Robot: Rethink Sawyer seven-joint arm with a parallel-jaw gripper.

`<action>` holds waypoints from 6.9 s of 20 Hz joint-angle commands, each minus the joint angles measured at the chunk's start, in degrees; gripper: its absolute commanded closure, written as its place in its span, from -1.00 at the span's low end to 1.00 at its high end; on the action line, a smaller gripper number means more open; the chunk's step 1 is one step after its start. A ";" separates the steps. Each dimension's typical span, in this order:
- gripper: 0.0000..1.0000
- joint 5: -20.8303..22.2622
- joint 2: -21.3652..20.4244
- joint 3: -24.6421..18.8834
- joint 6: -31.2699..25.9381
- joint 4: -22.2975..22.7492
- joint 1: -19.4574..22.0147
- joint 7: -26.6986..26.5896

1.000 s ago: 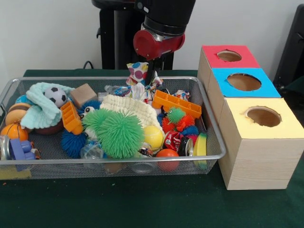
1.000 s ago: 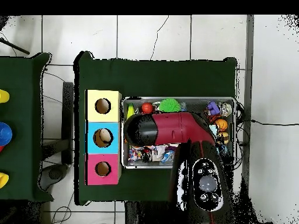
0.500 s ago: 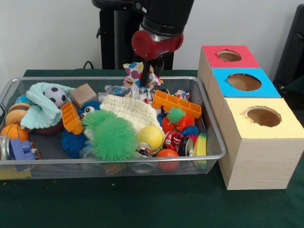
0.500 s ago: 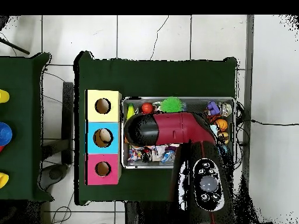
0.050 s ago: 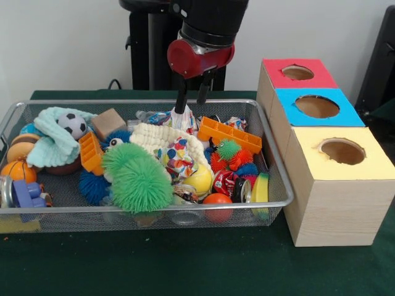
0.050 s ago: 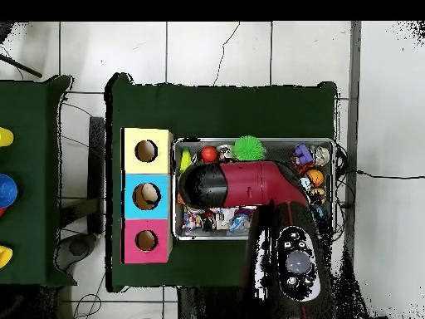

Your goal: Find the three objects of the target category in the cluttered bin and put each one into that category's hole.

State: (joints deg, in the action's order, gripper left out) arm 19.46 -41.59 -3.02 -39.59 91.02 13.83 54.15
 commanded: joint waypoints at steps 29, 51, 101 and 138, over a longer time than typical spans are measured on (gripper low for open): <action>-1.00 8.25 18.33 -22.87 -4.13 -11.59 32.43 -21.96; -1.00 20.59 22.53 -28.46 2.22 -12.31 36.98 -20.13; -1.00 27.07 21.23 -32.57 -10.58 -22.84 36.84 -25.17; -1.00 20.04 14.44 -30.15 -22.58 -27.13 35.11 -18.80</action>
State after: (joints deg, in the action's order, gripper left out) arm 39.81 -27.14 -33.87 -56.49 63.92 49.18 42.85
